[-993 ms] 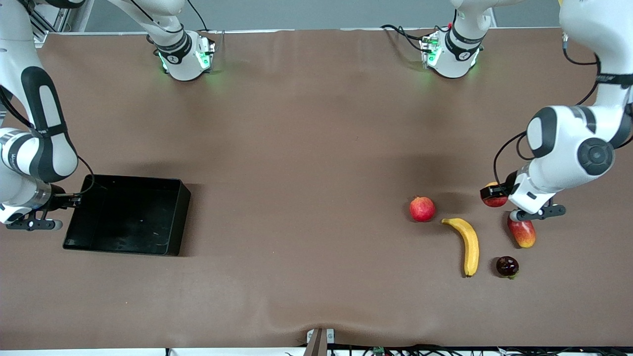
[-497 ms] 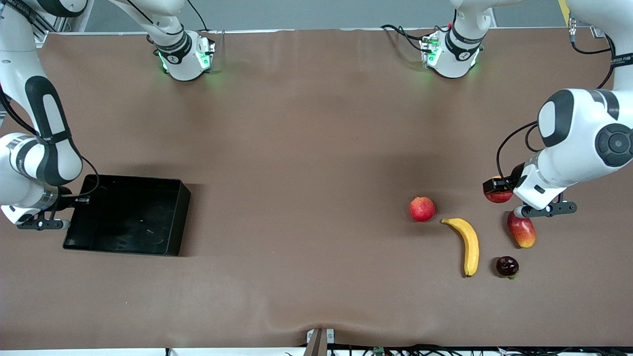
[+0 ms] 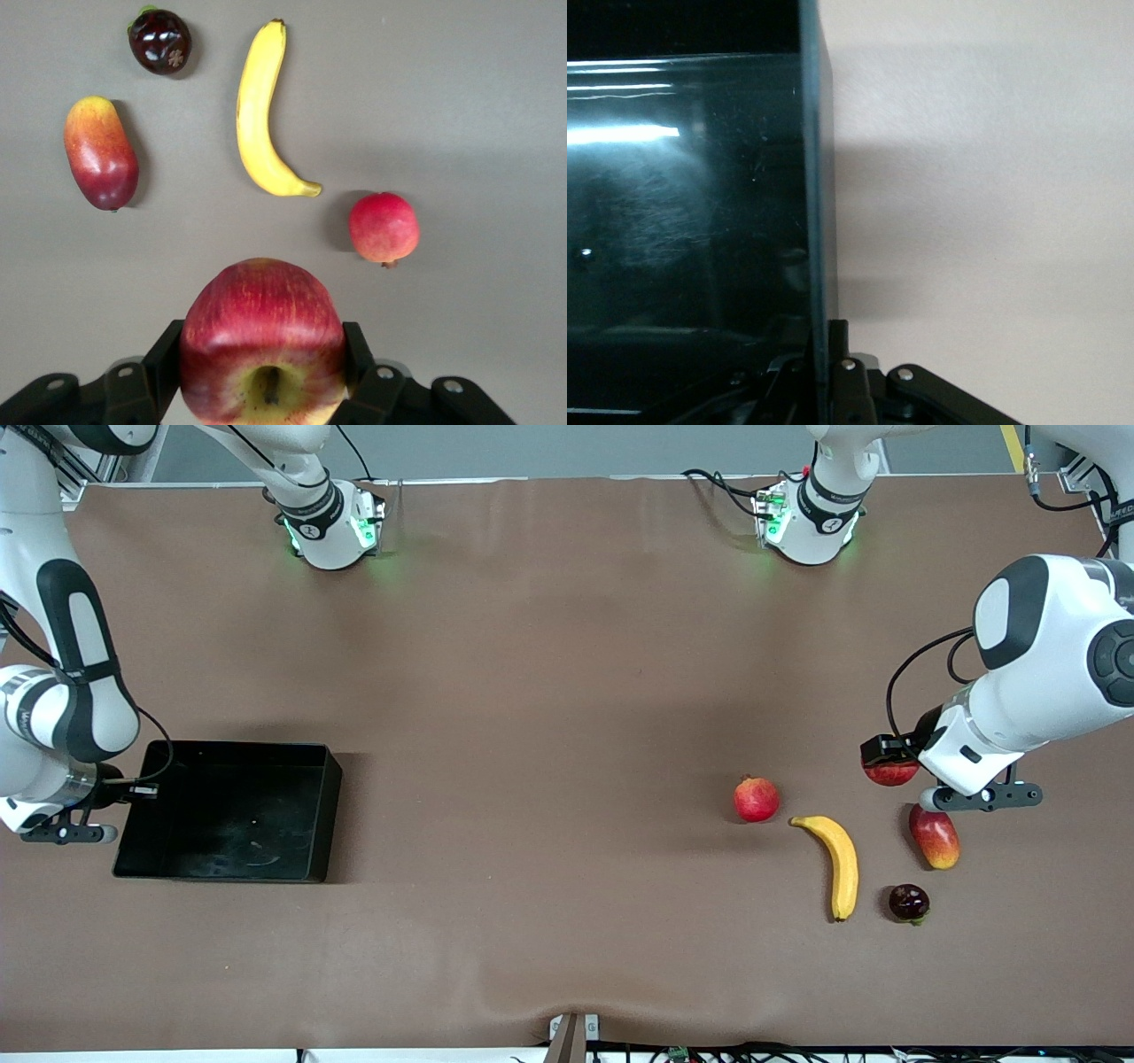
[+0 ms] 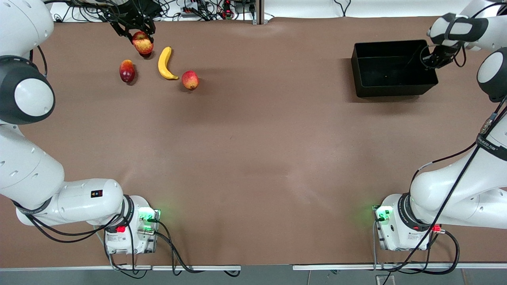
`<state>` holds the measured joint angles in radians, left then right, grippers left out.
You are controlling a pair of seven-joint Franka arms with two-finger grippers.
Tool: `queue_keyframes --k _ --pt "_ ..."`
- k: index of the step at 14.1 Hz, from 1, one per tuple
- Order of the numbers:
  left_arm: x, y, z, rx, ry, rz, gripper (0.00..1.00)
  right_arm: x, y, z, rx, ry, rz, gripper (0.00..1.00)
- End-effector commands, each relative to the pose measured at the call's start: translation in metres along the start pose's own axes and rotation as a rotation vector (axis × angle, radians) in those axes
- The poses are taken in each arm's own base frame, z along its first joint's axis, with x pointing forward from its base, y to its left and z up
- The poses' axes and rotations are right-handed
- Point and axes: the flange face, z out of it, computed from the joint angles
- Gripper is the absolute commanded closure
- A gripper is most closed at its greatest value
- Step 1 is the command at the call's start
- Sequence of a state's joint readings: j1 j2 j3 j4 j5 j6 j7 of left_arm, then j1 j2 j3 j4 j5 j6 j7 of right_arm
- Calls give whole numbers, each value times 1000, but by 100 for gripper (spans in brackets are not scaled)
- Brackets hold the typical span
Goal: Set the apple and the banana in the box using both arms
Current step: 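Drag the black box toward the fruit with the right gripper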
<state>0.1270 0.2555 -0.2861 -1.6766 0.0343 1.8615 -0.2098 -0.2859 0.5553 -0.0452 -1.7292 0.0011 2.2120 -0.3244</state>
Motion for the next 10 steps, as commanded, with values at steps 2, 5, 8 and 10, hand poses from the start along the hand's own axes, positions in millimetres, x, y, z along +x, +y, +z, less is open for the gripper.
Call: queue_keyframes --k 2,5,8,10 --pt "-3 21 -21 -4 21 -20 100 5 -70 -78 25 31 -80 100" --pt "-2 23 -29 -6 27 -19 100 8 -147 -118 40 56 -66 100" --pt "-2 29 -44 -8 23 -19 100 5 -224 -137 147 56 -20 100" --pt "-3 33 -47 -9 26 -21 100 1 -270 -137 184 39 -10 100"
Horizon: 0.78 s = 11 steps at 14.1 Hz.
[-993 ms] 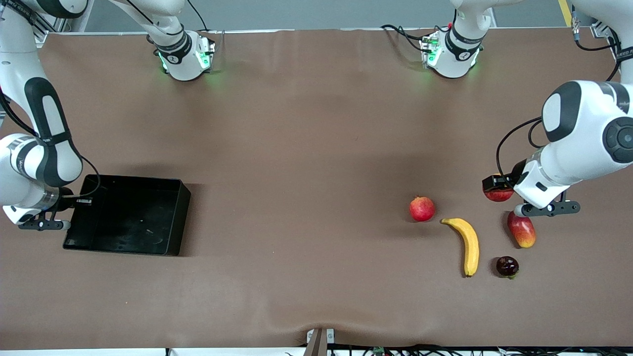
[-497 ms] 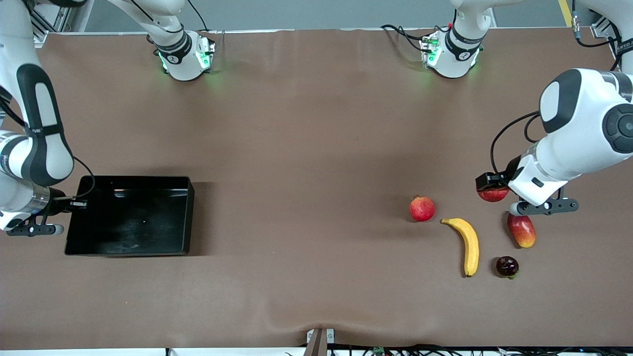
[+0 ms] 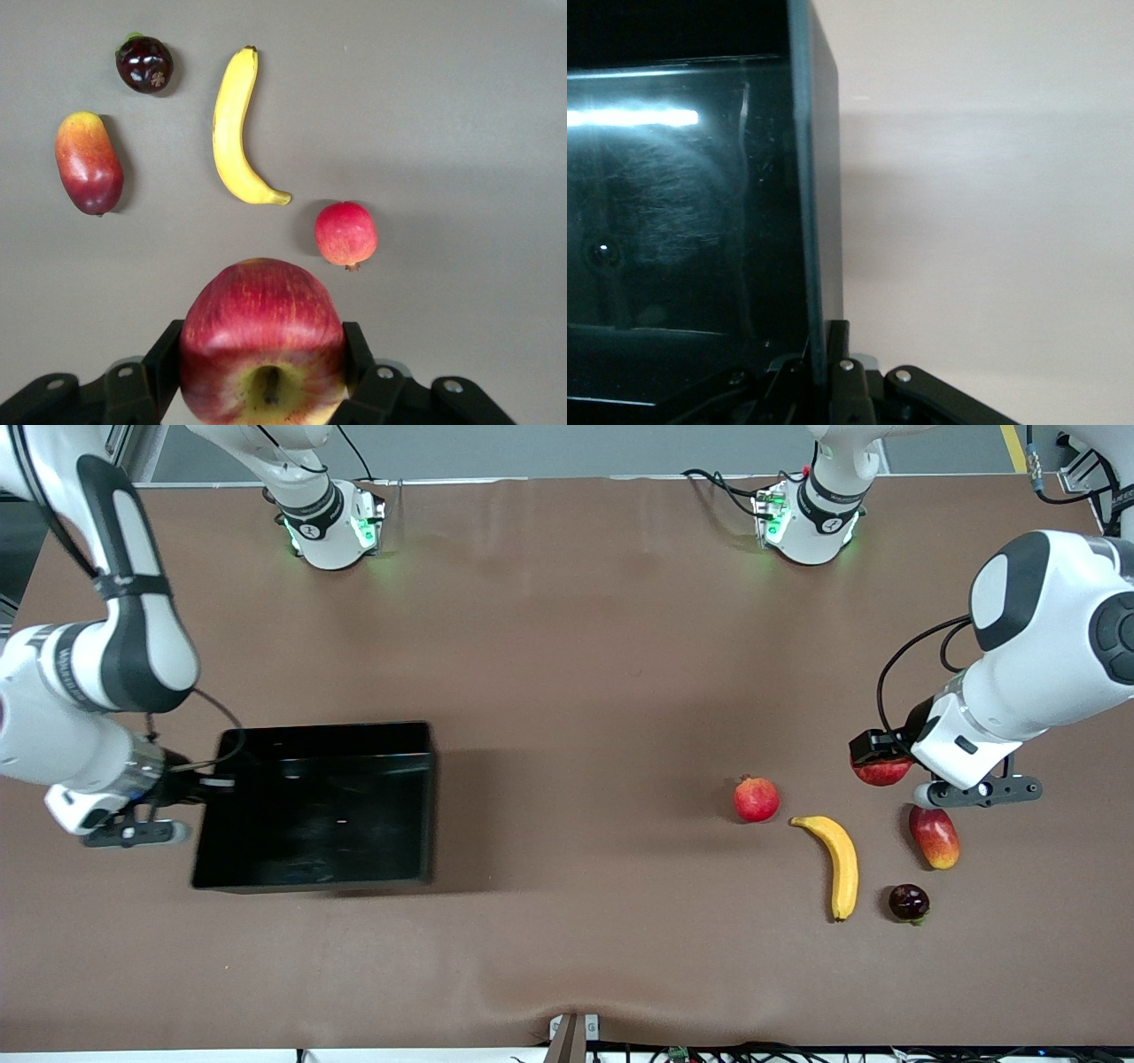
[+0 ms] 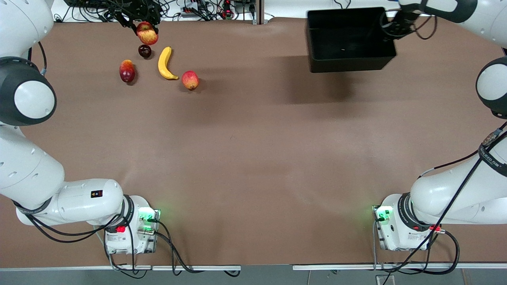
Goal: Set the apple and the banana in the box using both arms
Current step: 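Drag the black box toward the fruit with the right gripper, then slide the box further with the right gripper while the left gripper carries the apple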
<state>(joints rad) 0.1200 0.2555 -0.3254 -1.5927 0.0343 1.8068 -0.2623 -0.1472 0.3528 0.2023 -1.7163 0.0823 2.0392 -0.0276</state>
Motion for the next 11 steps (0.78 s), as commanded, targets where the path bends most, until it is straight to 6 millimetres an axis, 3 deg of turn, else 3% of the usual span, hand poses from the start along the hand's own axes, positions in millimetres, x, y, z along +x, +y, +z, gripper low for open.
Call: queue_keyframes --k 1,6,11 --pt "-2 8 -11 5 -2 -9 100 -11 -54 -1 55 -16 35 100" --pt "-2 8 -13 1 -3 -10 100 -28 -148 22 57 -56 -26 100" --pt "-10 40 -13 -11 -7 -28 100 -44 -220 47 63 -48 -8 100"
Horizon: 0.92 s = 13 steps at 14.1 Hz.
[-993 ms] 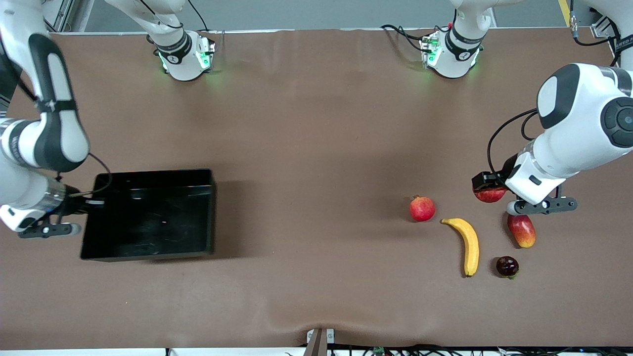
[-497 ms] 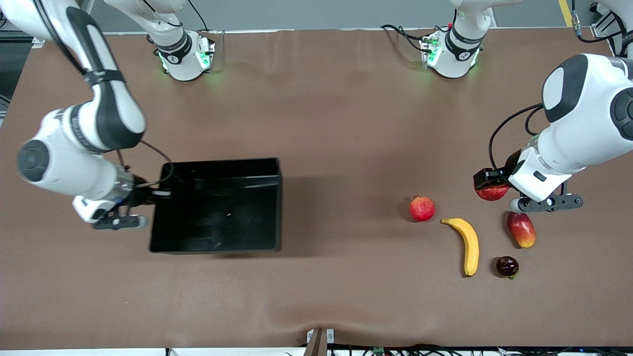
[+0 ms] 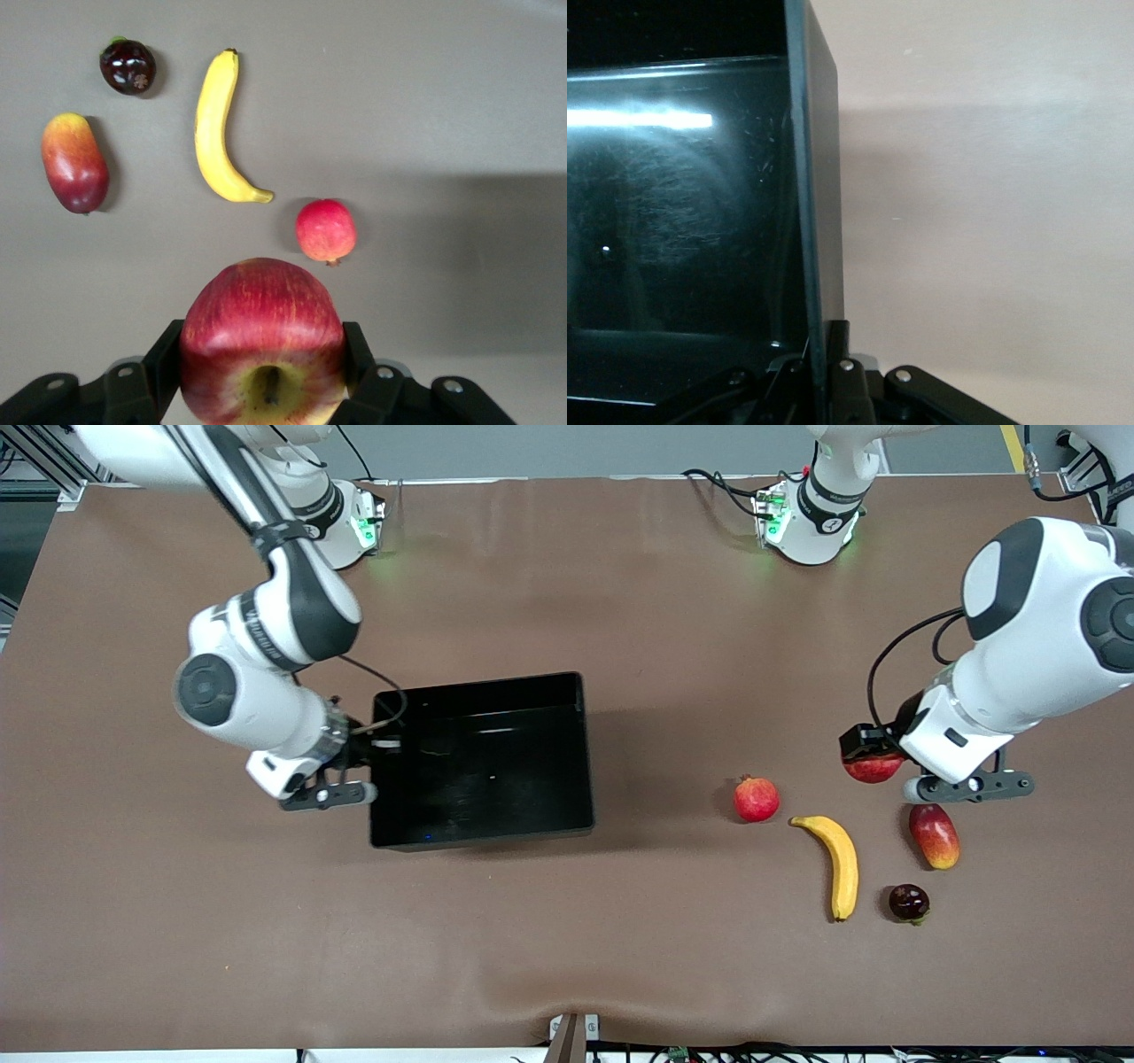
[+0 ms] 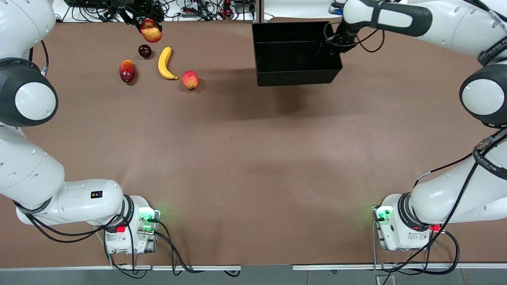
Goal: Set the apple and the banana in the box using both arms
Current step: 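Slide the box further with the right gripper while the left gripper carries the apple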
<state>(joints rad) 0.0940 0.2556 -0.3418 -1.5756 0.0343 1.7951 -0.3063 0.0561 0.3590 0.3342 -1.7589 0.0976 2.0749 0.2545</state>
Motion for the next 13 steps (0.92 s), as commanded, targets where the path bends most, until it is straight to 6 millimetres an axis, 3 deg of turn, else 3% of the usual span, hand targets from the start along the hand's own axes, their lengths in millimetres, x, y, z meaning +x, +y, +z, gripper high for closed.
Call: queue_keyframes --k 1,4,8,12,13 --pt "-7 23 -6 -6 -11 -29 100 -1 -25 10 25 20 14 100" --pt "-10 33 -5 -6 -12 -41 100 0 -60 20 46 39 27 100" --pt "-16 54 0 -3 -20 -77 100 -4 -99 56 59 26 60 100" --pt "-20 67 5 1 -28 -89 100 -3 -99 103 53 -41 95 100" --pt "-20 68 8 2 -32 -100 100 -7 -108 110 50 -48 79 100"
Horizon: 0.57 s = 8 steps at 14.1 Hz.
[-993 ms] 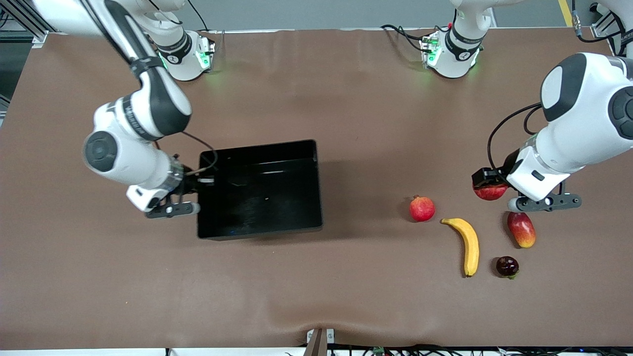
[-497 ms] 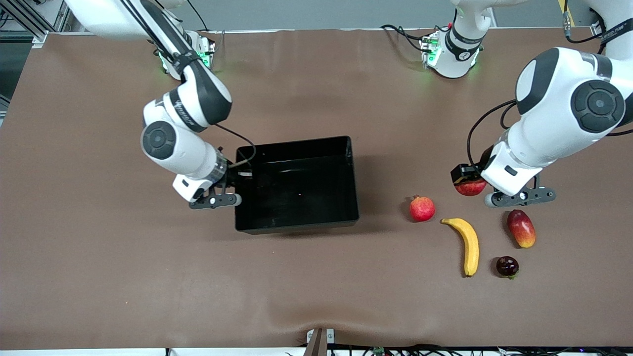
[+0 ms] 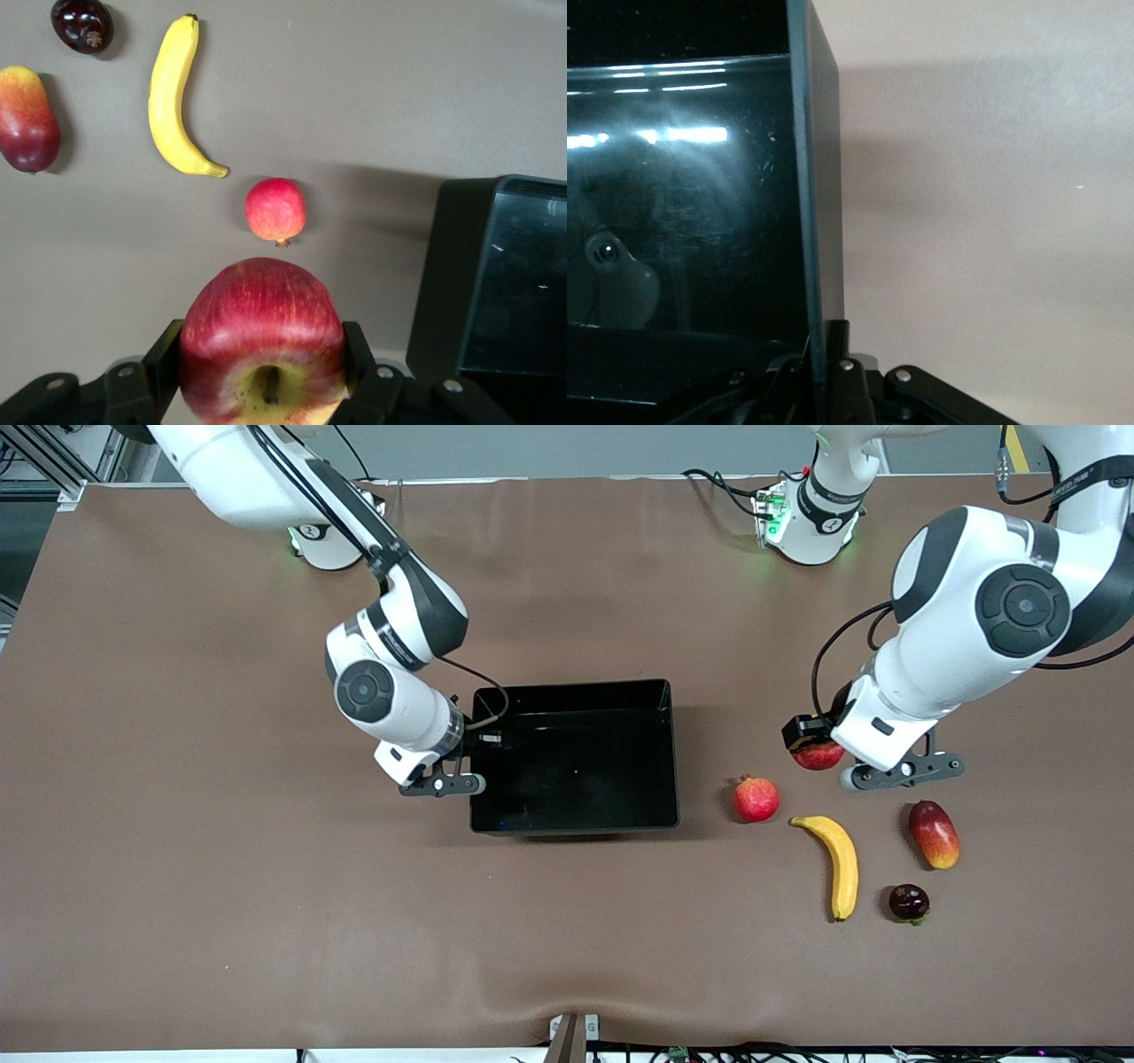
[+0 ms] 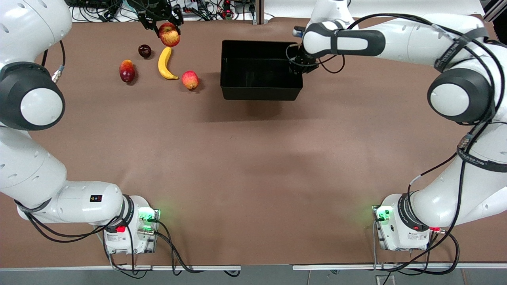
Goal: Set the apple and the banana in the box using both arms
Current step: 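Slide the box further with the right gripper while the left gripper carries the apple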
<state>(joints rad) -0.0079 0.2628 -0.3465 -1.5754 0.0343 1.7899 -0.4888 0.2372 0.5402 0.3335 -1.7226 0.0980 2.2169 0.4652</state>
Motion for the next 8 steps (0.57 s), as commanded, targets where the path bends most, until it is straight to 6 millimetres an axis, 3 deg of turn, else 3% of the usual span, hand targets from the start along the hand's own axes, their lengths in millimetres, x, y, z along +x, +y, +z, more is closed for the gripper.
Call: queue_keyframes --k 1,6,8 --pt "0 9 4 1 -21 -24 100 4 -16 10 18 -13 32 100" --pt "-4 27 18 10 -31 -17 100 -2 -24 26 -10 -20 78 100" --pt "-5 33 25 12 -37 -33 100 -3 -22 31 -22 -26 75 89"
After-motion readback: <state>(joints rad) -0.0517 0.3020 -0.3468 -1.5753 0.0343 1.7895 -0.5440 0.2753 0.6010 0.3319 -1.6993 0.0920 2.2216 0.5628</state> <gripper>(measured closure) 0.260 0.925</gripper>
